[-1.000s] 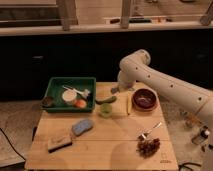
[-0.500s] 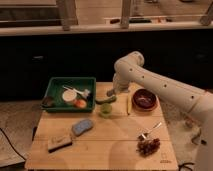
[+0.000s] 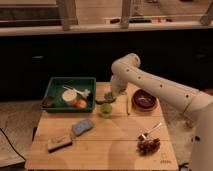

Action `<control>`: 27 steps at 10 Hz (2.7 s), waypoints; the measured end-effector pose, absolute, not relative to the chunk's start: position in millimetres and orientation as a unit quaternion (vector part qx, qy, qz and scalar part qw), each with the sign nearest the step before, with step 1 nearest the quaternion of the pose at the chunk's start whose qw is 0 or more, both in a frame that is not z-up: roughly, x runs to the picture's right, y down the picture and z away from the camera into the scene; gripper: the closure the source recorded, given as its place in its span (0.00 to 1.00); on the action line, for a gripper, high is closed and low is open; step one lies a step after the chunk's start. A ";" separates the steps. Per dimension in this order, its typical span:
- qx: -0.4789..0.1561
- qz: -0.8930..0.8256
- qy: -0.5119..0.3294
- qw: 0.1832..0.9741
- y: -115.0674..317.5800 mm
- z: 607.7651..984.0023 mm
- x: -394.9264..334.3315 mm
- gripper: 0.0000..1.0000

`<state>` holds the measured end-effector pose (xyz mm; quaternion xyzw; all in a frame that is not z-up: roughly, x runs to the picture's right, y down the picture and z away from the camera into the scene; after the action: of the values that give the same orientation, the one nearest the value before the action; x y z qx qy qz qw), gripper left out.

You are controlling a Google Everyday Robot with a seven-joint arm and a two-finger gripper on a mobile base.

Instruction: Place towel in plastic cup

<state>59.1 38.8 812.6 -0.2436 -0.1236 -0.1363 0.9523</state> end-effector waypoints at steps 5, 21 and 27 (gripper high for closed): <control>-0.253 -0.202 -0.163 0.932 50.7 809.7 43.3 1.00; -0.293 -0.352 -0.201 0.866 89.3 810.4 24.7 1.00; -0.299 -0.351 -0.218 0.860 92.7 814.0 11.8 0.55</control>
<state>11.8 92.7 814.0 -0.2990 -0.2178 -0.3514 0.8601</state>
